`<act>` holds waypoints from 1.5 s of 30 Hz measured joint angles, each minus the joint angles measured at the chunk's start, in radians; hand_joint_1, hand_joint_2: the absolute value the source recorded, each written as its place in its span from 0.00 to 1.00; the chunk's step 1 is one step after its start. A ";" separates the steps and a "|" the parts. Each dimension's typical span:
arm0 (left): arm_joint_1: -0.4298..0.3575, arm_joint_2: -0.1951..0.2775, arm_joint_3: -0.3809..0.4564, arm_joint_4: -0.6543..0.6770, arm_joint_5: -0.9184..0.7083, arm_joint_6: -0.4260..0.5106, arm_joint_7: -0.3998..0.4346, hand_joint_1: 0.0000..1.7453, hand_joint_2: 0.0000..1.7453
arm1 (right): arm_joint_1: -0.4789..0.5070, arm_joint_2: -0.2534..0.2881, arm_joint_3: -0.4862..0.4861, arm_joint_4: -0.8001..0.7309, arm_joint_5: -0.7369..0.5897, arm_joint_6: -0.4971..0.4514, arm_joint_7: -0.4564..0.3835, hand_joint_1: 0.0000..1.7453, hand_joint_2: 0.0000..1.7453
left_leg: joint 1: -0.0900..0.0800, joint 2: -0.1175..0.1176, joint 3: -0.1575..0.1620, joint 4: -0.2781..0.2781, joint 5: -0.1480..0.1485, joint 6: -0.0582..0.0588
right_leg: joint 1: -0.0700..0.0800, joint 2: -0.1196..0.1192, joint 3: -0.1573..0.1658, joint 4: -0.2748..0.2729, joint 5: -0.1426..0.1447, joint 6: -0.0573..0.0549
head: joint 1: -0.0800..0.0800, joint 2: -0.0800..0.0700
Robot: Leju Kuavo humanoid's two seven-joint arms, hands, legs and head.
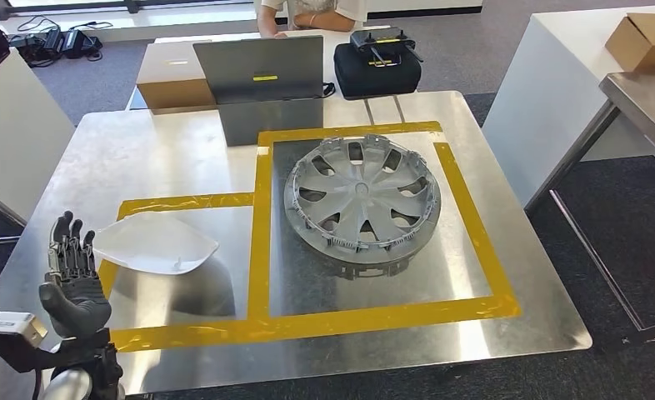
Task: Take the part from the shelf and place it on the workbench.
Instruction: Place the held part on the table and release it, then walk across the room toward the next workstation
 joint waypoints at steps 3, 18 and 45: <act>0.032 -0.031 -0.001 -0.128 0.069 -0.063 0.000 0.00 0.00 | 0.000 0.000 -0.001 0.000 -0.002 0.000 0.001 0.00 0.00 | 0.000 0.000 0.000 0.000 -0.001 0.001 | 0.000 0.000 0.000 0.000 0.000 0.000 | 0.000 0.000; 0.095 -0.124 0.000 -0.379 0.105 -0.286 0.001 0.00 0.00 | 0.000 0.008 -0.010 0.000 -0.019 -0.001 0.006 0.00 0.00 | -0.001 0.000 0.001 0.001 -0.001 0.002 | -0.001 0.000 0.002 -0.001 0.000 0.001 | 0.000 0.000; 0.094 -0.164 -0.002 -0.342 0.110 -0.324 0.002 0.00 0.00 | -0.003 0.002 -0.027 0.000 -0.018 -0.015 -0.008 0.00 0.00 | 0.025 0.008 -0.025 0.029 0.010 -0.026 | -0.030 0.007 0.025 0.022 -0.037 0.034 | 0.014 0.000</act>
